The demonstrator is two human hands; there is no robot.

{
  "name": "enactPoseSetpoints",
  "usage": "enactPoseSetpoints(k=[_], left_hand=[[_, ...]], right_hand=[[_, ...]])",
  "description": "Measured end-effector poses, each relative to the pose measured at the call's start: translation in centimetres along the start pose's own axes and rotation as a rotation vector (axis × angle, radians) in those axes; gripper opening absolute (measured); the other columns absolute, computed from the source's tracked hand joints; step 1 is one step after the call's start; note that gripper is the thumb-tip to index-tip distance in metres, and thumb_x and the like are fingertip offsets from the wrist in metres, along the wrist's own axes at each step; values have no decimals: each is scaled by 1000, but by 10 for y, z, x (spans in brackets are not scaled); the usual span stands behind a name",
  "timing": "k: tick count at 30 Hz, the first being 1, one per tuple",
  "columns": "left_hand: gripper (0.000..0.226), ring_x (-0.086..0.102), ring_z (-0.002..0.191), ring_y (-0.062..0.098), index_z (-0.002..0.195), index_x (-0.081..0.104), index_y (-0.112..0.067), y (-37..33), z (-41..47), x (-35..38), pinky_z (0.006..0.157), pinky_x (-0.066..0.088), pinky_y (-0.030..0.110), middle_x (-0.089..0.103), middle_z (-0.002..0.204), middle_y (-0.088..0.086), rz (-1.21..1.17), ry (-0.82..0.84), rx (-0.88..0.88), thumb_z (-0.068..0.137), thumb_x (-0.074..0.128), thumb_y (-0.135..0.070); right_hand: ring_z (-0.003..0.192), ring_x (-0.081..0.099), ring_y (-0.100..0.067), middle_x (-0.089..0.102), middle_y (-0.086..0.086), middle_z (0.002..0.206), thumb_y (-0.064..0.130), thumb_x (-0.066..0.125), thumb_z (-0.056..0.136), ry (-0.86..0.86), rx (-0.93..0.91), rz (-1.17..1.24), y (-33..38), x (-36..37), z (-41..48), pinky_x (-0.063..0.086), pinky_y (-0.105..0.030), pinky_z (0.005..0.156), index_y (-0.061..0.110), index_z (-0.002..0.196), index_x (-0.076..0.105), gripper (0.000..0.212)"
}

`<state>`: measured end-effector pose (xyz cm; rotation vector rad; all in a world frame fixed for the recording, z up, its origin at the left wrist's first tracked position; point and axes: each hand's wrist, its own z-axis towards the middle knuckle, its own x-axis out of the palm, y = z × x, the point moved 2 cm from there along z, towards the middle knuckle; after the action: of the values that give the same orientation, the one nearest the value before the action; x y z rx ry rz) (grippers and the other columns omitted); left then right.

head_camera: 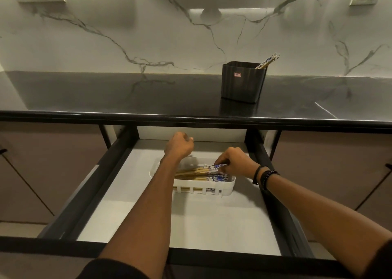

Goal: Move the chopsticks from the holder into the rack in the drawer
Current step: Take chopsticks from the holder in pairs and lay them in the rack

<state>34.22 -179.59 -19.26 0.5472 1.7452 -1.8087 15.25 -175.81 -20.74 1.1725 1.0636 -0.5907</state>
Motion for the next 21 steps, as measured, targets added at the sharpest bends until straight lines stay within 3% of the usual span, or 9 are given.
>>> enactPoseSetpoints(k=[2, 5, 12, 21], left_hand=[[31, 55, 104, 21, 123, 56, -9, 0, 1, 1, 92, 46, 37, 61, 117, 10, 1, 0, 10, 99, 52, -27], [29, 53, 99, 19, 122, 56, -9, 1, 3, 2, 90, 47, 36, 62, 115, 10, 13, -1, 16, 99, 51, -27], [32, 51, 100, 18, 125, 55, -8, 0, 2, 7, 91, 45, 35, 60, 120, 11, 50, 71, 49, 98, 52, -24], [28, 57, 108, 22, 124, 56, -9, -17, -6, 9, 91, 47, 35, 62, 119, 11, 102, 10, 248, 99, 50, -19]], right_hand=[[90, 69, -16, 75, -8, 104, 8, 69, 86, -35, 12, 56, -2, -8, 1, 54, -18, 80, 8, 107, 74, 21], [91, 70, -16, 75, -8, 104, 10, 71, 85, -49, 13, 98, -4, -7, 1, 56, -22, 83, 10, 106, 75, 21], [110, 65, -20, 67, -10, 125, 13, 72, 85, 20, 17, -16, -5, 13, 5, 51, -27, 96, 7, 125, 63, 42], [104, 66, -18, 68, -10, 120, 15, 72, 85, -101, -6, 49, -3, -3, 0, 53, -26, 93, 6, 122, 64, 39]])
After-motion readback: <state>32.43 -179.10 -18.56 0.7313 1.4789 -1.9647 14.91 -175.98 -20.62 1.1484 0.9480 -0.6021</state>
